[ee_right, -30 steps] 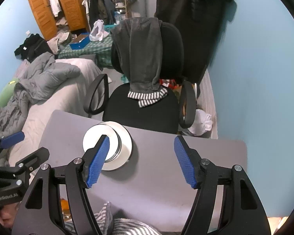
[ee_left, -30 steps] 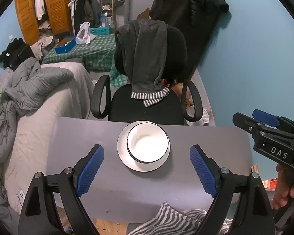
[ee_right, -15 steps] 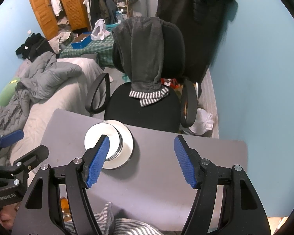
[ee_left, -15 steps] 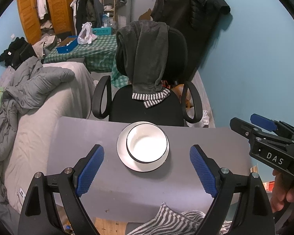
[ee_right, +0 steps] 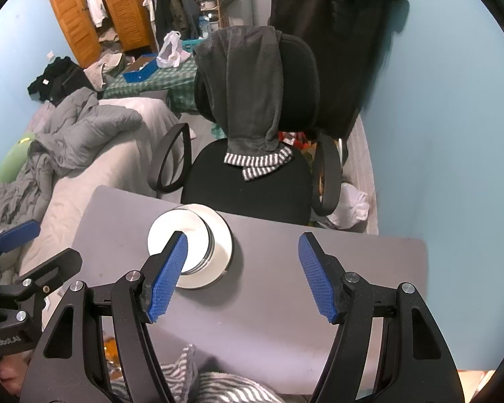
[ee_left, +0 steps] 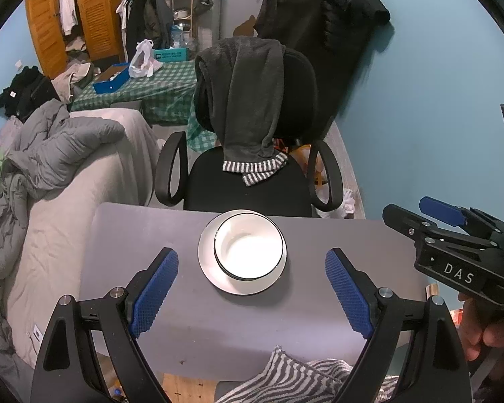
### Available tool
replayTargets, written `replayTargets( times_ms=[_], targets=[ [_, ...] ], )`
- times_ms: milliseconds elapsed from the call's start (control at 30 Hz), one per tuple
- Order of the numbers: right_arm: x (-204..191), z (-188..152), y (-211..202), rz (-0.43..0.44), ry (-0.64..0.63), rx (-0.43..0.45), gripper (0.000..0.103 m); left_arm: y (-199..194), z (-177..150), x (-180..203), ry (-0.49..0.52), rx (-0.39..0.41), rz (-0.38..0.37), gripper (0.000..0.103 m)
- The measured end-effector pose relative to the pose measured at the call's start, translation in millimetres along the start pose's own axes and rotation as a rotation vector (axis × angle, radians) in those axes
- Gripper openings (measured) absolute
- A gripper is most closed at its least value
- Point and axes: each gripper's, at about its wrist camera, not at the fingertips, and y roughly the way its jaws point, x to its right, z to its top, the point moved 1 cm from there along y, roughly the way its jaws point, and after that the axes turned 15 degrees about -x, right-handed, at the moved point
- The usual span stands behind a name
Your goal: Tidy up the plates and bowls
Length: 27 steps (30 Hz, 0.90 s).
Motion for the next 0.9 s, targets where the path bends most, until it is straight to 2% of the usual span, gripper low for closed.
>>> replayTargets(
  times_ms=[900],
  targets=[
    [-10, 1, 5, 0.002, -0.013, -0.015, 0.068, 7, 3, -6, -0.012, -0.054, 0.001, 0.091]
  ],
)
